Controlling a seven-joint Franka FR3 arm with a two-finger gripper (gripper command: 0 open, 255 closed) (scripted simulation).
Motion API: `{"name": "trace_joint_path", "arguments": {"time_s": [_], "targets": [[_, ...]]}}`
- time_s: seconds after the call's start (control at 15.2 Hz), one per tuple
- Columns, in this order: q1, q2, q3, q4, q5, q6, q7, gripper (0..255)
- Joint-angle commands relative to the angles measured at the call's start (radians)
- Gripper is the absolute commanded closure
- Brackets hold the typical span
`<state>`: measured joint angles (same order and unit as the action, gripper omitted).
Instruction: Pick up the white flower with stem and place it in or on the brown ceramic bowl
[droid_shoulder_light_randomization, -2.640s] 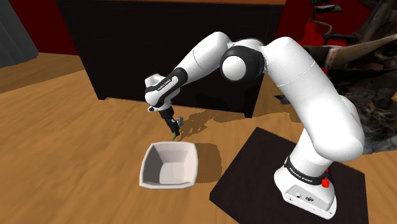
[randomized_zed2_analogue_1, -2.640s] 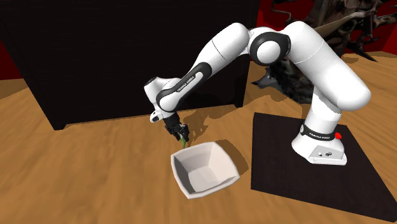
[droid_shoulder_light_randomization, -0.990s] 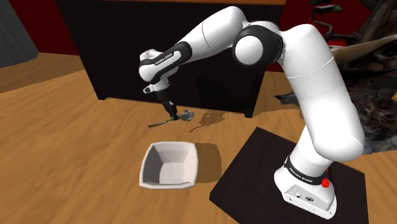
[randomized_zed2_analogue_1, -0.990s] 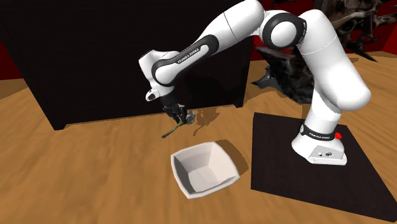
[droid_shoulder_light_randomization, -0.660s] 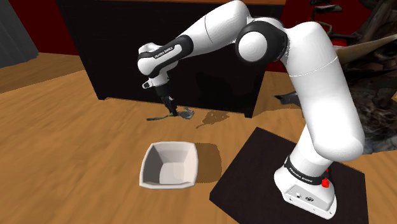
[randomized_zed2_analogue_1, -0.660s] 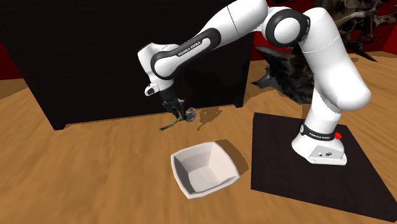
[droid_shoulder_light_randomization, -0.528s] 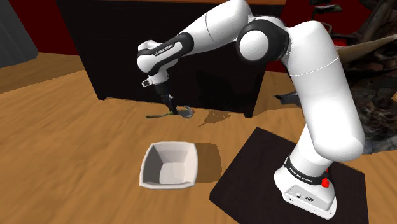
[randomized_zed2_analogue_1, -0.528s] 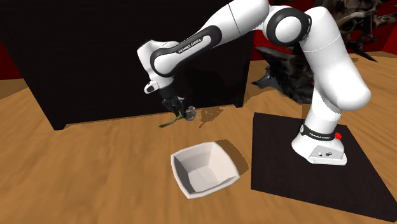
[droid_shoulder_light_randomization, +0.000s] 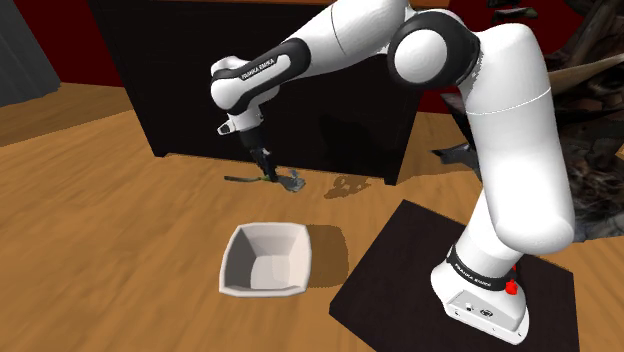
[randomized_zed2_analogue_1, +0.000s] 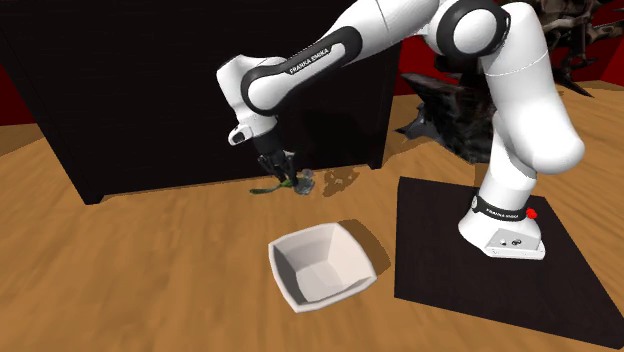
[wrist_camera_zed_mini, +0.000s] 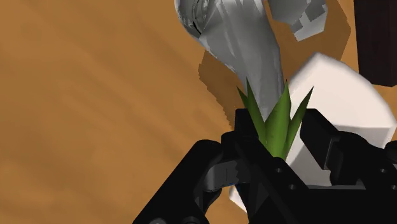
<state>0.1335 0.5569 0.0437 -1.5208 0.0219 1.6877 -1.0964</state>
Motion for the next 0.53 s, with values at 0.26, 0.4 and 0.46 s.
{"name": "trace_joint_path", "arguments": {"time_s": [0.26,0.4,0.46], "targets": [[0.066,-0.121,0.040,-0.188,0.029,0.074,0.096,255],[0.089,-0.153,0.056,-0.238,0.040,0.094,0.129,255],[0.100,-0.168,0.064,-0.261,0.046,0.103,0.146,255]]}}
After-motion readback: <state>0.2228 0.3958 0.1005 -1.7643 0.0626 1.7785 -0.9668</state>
